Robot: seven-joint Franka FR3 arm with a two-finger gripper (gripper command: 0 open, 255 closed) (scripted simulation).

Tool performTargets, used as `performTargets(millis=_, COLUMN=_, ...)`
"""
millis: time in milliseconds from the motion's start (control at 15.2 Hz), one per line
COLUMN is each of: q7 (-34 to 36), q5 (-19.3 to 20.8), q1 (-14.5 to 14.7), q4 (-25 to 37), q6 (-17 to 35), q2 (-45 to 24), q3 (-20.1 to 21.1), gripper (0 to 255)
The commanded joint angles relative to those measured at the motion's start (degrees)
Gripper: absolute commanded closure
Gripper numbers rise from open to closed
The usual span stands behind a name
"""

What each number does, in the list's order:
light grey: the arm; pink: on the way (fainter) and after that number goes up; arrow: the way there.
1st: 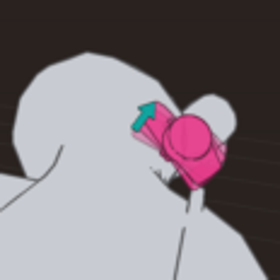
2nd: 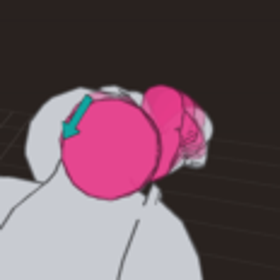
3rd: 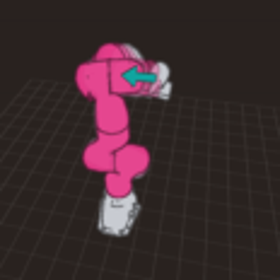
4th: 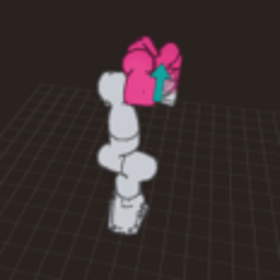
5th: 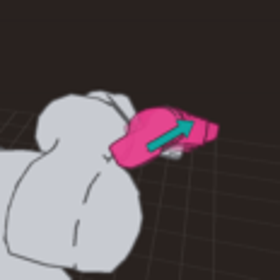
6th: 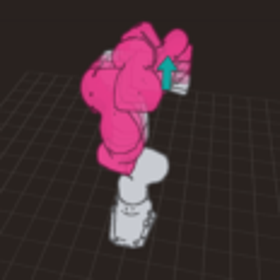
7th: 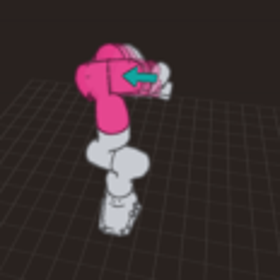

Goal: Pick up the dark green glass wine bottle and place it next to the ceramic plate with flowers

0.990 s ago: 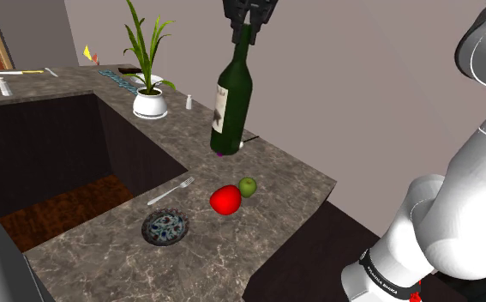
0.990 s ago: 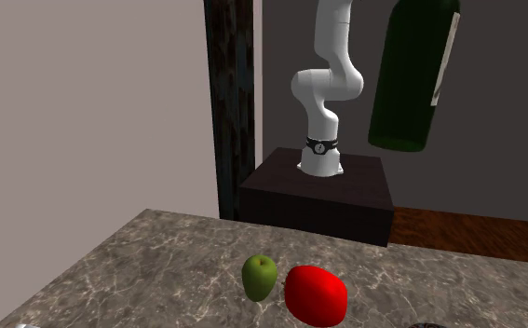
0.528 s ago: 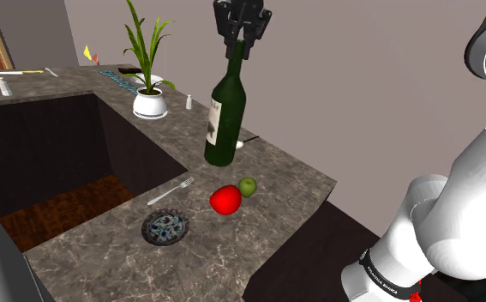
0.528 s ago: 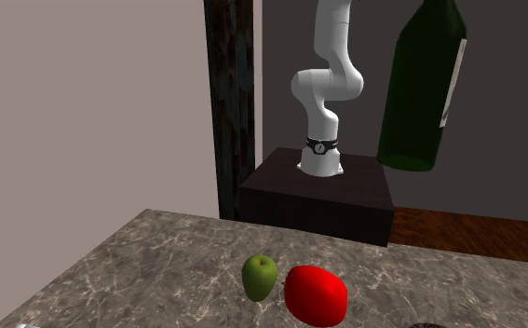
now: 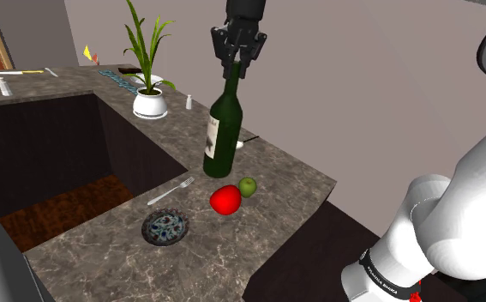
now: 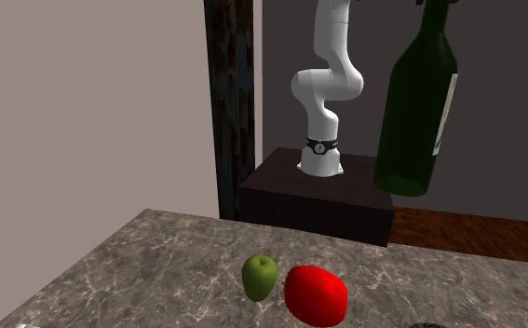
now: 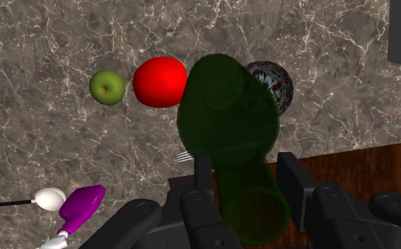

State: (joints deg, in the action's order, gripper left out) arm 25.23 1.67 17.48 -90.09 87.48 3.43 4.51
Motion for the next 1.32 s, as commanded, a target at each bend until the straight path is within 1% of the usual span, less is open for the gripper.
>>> performTargets(millis=0, q7=0.00, q5=-0.04, q1=-0.01, q4=-2.07, q6=1.59, q2=0.56, q3=-0.02, gripper=255)
performTargets(millis=594, q7=0.11, q5=-0.15, q1=-0.04, q4=-10.94, q6=8.87, q2=2.15, q3=-0.08, gripper=255)
performTargets(millis=1254, q7=0.30, q5=-0.15, q1=-0.03, q4=-19.18, q6=16.64, q2=2.61, q3=-0.09, gripper=255)
